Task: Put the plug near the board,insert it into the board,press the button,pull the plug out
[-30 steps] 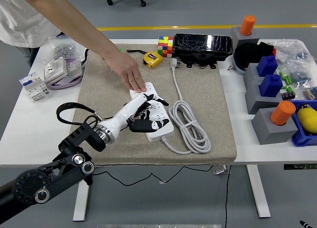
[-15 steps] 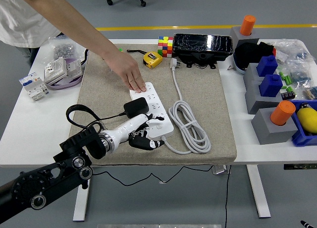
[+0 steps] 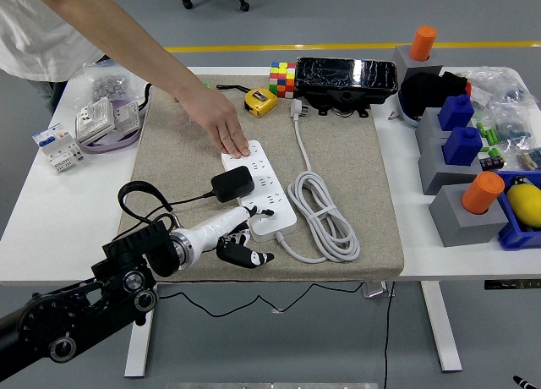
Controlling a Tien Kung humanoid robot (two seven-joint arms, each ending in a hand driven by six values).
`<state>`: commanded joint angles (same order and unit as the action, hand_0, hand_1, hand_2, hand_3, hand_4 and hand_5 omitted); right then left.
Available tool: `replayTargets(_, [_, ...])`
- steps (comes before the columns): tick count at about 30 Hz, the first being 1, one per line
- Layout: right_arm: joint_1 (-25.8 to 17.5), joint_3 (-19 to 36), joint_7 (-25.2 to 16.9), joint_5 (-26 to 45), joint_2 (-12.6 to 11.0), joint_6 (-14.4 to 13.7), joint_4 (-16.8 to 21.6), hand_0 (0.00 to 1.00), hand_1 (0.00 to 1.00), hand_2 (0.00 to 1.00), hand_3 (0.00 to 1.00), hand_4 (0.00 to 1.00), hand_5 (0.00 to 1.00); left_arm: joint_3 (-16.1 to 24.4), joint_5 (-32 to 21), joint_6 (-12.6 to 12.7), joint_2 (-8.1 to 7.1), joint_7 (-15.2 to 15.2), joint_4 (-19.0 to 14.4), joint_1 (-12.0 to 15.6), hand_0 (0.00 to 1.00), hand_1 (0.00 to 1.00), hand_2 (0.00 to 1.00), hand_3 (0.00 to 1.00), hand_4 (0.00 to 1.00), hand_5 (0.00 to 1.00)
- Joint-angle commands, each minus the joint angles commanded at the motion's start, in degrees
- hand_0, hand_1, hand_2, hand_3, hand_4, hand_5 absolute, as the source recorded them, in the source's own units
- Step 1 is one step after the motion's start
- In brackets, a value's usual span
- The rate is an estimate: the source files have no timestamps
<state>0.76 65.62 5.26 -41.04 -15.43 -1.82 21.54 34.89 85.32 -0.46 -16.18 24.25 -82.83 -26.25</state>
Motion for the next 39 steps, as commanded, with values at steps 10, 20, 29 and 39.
replayTargets(10, [-0.09,0.21,-0.01,-0.03,0.16,0.01,0.05,0.538,0.639,0.654,0.556,0.897,0.419,-0.48,0.3,-0.71,0.49,1.04,1.73,0.01,0.08,0.062,0.123,0.924,0.71,0.208])
replayTargets(20, [-0.24,0.41,0.01,-0.05,0.26,0.01,0.0,0.538,0.639,0.654,0.556,0.897,0.419,0.45,-1.3,4.88,0.47,-5.81,1.47,0.16,0.111,0.069,0.142,0.818,0.713,0.186])
replayTargets(29, [-0.19,0.32,-0.04,0.04,0.32,-0.04,0.07,0.543,0.641,0.654,0.556,0.897,0.419,2.21,-9.97,20.07,1.75,-24.39,5.53,-0.82,0.193,0.142,0.246,0.588,0.716,0.191])
replayTargets(39, [-0.21,-0.03,-0.02,0.24,0.33,-0.03,-0.01,0.538,0.64,0.654,0.556,0.897,0.419,3.67,-12.53,26.44,4.48,-31.9,13.88,-2.61,0.411,0.461,0.493,0.569,0.728,0.187])
